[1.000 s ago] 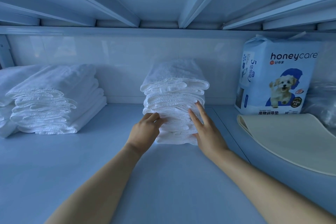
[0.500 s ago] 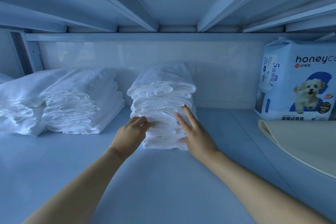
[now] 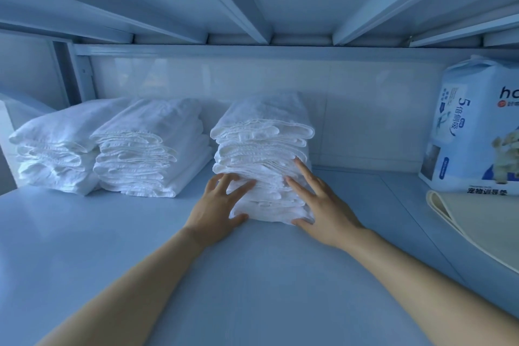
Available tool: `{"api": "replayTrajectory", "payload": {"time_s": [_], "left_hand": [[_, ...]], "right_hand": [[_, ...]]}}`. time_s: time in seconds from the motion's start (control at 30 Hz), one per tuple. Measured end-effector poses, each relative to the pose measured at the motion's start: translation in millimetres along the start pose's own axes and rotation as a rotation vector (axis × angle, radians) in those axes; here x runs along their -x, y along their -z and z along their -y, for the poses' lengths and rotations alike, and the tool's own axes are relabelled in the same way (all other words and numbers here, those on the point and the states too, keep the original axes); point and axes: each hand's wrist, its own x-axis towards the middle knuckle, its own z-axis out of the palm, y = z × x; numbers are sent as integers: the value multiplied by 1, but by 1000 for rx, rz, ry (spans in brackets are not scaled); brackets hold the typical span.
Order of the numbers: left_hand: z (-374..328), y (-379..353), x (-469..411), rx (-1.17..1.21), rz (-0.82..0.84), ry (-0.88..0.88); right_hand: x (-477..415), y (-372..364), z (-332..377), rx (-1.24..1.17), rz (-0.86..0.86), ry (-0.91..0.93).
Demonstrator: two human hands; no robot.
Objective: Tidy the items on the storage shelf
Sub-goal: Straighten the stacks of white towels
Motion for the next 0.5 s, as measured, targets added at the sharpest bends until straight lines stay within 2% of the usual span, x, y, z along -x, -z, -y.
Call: {"api": "replayTrajectory", "payload": {"time_s": [0.2, 0.5], "left_hand": [[1, -4, -6, -53, 14, -60], [14, -1, -13, -13, -31, -30]], "right_hand": [[-6, -9, -3, -33, -13, -26], [-30, -25, 7, -72, -66, -5]]}}
